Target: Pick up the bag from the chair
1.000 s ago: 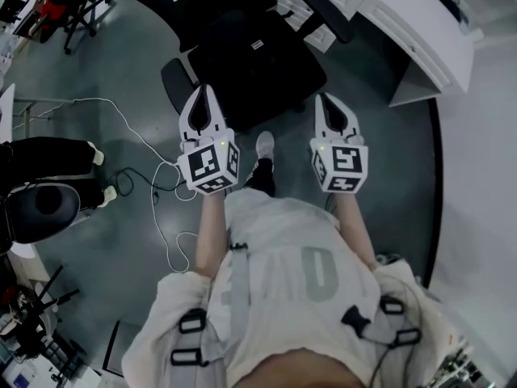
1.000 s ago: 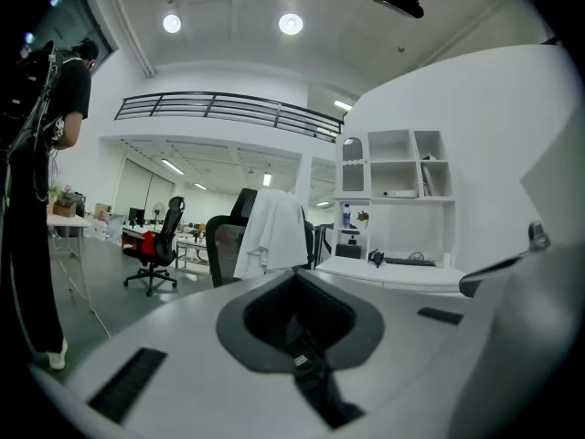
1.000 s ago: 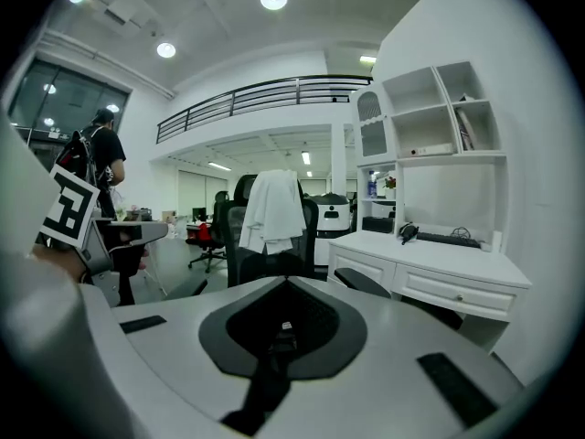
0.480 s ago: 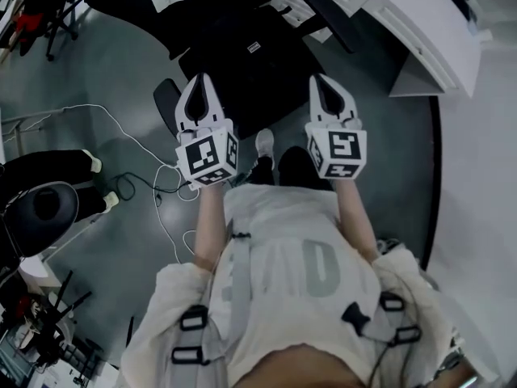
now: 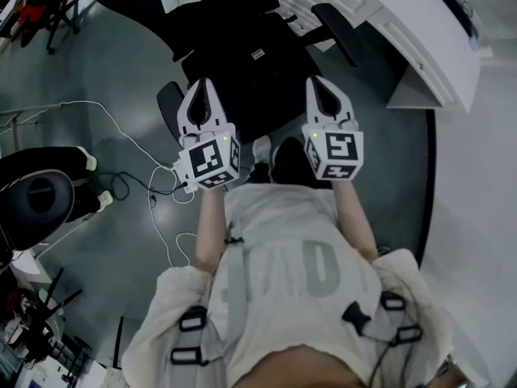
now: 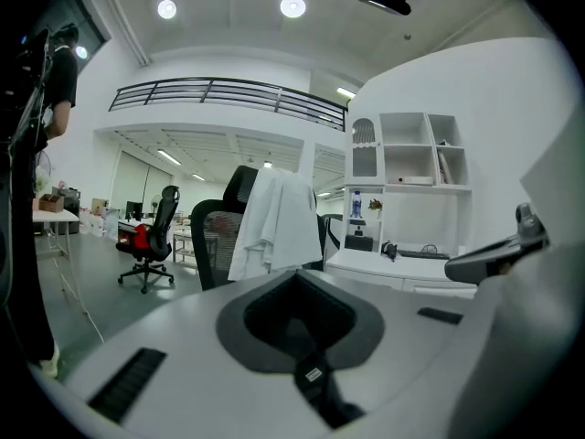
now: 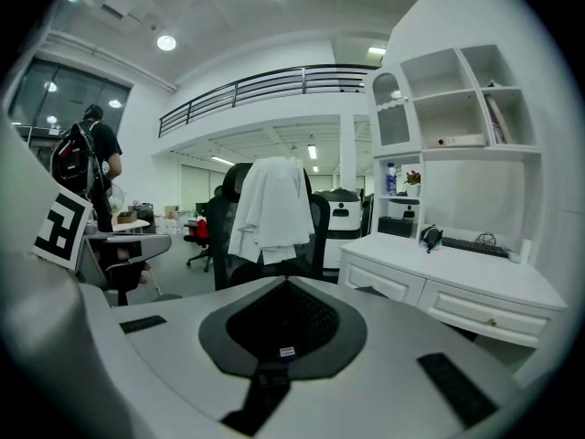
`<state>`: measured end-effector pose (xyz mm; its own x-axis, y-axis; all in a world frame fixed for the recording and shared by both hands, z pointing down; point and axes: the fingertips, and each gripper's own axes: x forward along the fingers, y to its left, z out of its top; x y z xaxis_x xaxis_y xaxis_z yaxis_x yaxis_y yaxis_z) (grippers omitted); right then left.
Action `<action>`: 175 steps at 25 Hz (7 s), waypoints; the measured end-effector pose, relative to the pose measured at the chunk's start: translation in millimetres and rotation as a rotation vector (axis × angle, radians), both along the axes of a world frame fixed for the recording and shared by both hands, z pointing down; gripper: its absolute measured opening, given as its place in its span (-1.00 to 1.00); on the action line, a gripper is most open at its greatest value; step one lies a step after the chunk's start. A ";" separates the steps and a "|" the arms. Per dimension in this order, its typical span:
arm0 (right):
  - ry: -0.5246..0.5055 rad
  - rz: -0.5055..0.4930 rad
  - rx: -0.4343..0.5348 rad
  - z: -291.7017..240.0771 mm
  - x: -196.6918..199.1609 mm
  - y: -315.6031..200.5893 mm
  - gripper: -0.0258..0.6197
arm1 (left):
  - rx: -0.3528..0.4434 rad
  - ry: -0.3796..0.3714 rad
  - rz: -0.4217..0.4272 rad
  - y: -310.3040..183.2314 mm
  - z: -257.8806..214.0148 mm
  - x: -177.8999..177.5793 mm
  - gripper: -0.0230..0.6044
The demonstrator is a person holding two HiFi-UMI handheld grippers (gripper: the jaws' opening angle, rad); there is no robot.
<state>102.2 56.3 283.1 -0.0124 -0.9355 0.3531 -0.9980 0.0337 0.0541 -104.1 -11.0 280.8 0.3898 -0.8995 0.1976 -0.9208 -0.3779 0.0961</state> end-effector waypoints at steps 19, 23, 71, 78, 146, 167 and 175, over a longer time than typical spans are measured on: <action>-0.057 -0.052 0.007 2.2 21.3 -51.2 -0.90 | -0.043 0.031 -0.125 -25.6 7.2 3.4 -0.91; -0.054 -0.075 0.001 1.2 25.4 -58.5 -0.90 | -0.057 0.020 -0.143 -29.3 6.9 7.5 -0.91; -0.089 -0.301 -0.152 128.5 39.7 -226.2 -0.06 | -0.330 -0.056 -0.171 -129.4 193.9 -1.8 -0.12; -0.004 -0.297 -0.322 253.7 54.3 -255.1 -0.06 | -0.533 -0.079 -0.181 -124.0 325.9 0.0 -0.12; -0.102 -0.214 -0.388 196.6 18.9 -208.9 -0.69 | -0.441 -0.003 -0.177 -106.2 197.1 7.0 -0.65; -0.131 -0.167 0.074 -93.4 13.2 -148.6 -0.69 | 0.006 -0.008 -0.152 -71.6 -97.0 -0.9 -0.66; -0.113 -0.150 0.103 -90.6 21.3 -119.4 -0.69 | 0.028 -0.012 -0.137 -51.1 -92.1 7.8 -0.65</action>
<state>123.4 -63.0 192.4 -0.1882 -0.9514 0.2439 -0.9821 0.1822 -0.0469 -96.4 -62.1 188.7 0.2605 -0.9494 0.1756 -0.9651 -0.2507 0.0762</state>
